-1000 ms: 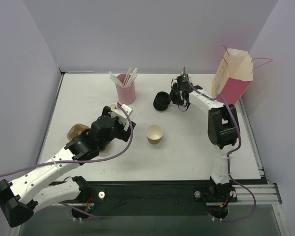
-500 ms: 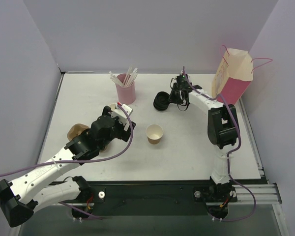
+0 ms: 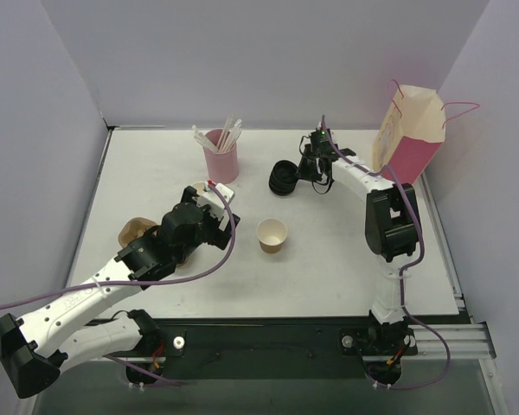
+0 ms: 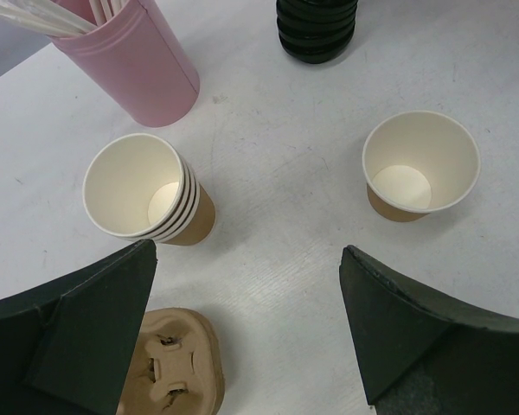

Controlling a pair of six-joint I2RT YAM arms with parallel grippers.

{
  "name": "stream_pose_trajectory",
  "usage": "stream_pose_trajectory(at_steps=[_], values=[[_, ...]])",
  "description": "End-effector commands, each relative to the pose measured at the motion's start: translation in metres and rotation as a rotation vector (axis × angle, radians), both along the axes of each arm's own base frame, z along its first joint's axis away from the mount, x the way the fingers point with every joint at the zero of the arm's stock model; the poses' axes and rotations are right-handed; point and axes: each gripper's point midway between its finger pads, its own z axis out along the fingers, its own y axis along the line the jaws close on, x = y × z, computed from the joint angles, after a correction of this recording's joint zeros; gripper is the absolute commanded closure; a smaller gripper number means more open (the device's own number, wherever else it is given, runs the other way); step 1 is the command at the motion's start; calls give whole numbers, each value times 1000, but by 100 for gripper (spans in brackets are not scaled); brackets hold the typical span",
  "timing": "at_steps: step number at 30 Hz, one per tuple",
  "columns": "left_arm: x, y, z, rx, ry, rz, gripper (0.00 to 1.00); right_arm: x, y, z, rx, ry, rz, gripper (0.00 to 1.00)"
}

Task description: Pack the takeout coffee

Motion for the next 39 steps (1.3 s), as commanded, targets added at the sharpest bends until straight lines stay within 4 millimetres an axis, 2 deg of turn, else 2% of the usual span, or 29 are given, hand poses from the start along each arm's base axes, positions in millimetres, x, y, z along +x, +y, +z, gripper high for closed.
stream_pose_trajectory(at_steps=[1,4,6,12,17,18,21,25,27,28,29,34,39], values=[[3,-3,23,-40,-38,-6,4,7,12,51,66,-88,14,84],[2,-4,24,-45,-37,-9,4,5,13,63,80,-104,18,83],[3,-3,23,-44,-34,-7,5,5,13,63,84,-103,23,81],[2,-2,20,-36,-28,-1,6,4,15,39,80,-43,22,76],[3,-2,20,-33,-27,1,7,6,13,34,65,-38,20,78],[4,-3,20,-33,-25,1,7,7,11,36,45,-43,24,78],[4,-3,19,-30,-24,-3,7,10,4,41,-6,-55,28,70],[3,-3,19,-28,-24,-3,7,12,3,45,-38,-54,51,64],[4,-4,18,-26,-23,-5,7,11,5,43,-61,-40,63,63],[4,-4,18,-26,-23,-7,7,14,7,49,-88,-59,74,63],[4,-4,18,-25,-23,-7,7,12,7,43,-114,-38,80,62],[4,-4,18,-24,-24,-6,7,16,13,45,-199,-55,122,63],[4,-4,17,-21,-22,-6,7,18,11,37,-298,-46,169,63]])
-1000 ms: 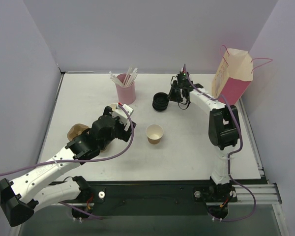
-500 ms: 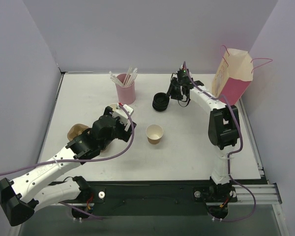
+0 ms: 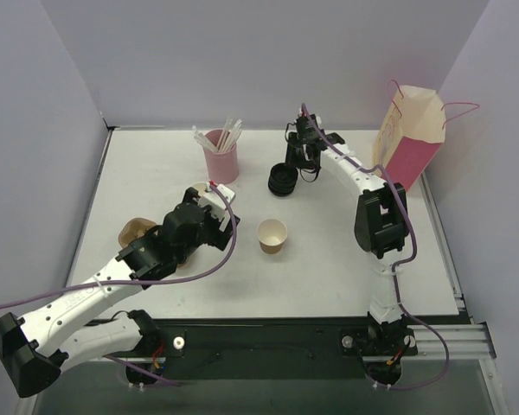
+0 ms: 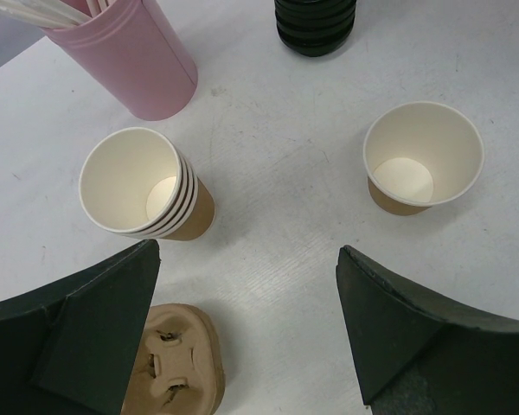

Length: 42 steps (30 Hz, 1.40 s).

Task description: Pack the takeout coffee

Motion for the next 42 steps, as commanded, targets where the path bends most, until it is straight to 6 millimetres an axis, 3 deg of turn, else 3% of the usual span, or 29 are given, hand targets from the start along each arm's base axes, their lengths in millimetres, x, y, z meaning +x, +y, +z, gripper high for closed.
stream_pose_trajectory(at_steps=[1,13,33,42], values=[[4,-4,22,-36,-37,-5,7,-1,-7,-1,-132,9,34,63],[4,-5,22,-39,-34,-12,7,-1,-14,-8,-265,-3,56,65],[4,-8,21,-39,-30,-22,7,-2,-13,-22,-208,37,38,67],[4,-8,21,-38,-30,-22,7,0,-17,-17,-210,27,18,88]])
